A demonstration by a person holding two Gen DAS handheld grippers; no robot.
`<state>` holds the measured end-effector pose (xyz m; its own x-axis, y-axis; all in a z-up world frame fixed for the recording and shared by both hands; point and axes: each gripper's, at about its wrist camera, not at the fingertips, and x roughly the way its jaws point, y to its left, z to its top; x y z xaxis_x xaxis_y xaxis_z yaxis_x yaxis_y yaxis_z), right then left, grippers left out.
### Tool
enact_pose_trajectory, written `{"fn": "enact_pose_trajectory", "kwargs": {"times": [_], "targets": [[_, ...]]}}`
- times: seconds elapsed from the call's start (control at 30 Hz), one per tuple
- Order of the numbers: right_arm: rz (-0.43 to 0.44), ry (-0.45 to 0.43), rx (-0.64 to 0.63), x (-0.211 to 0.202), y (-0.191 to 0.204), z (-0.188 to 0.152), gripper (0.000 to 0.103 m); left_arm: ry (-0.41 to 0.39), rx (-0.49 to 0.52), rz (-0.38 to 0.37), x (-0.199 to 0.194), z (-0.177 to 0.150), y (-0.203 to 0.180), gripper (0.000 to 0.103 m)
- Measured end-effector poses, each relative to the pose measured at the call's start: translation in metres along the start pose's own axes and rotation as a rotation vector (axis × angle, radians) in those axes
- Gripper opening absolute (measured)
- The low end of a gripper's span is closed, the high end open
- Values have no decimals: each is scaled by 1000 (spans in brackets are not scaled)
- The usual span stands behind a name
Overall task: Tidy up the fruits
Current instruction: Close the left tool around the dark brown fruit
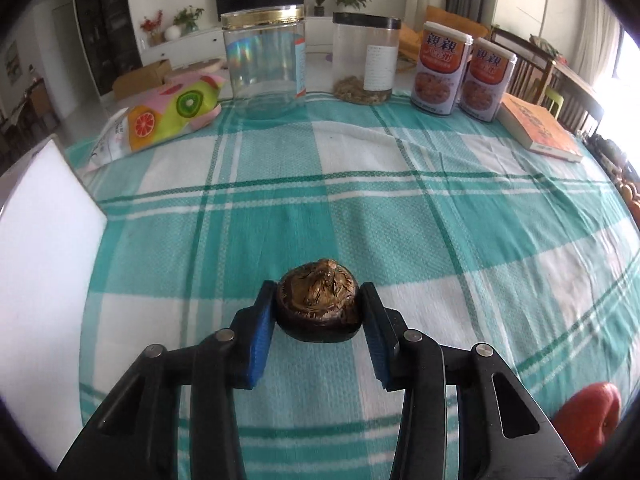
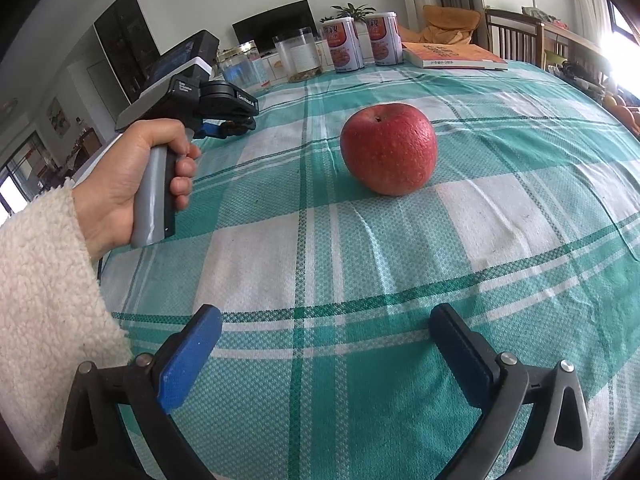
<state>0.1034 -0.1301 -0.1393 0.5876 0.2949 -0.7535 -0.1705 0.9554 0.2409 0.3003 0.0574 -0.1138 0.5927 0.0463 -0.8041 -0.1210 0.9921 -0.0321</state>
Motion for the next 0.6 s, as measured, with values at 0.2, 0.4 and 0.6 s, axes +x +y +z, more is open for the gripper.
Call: {"fn": "enact_pose_trajectory", "kwargs": {"times": [0.2, 0.4, 0.6], "targets": [[-28, -24, 45, -9, -8, -3, 103, 71, -32, -119, -70, -78, -5, 43], [-107, -135, 123, -40, -25, -6, 103, 100, 83, -145, -99, -151, -10, 43], [-158, -95, 147, -32, -29, -5, 103, 11, 131, -64, -102, -173, 0, 89]]}}
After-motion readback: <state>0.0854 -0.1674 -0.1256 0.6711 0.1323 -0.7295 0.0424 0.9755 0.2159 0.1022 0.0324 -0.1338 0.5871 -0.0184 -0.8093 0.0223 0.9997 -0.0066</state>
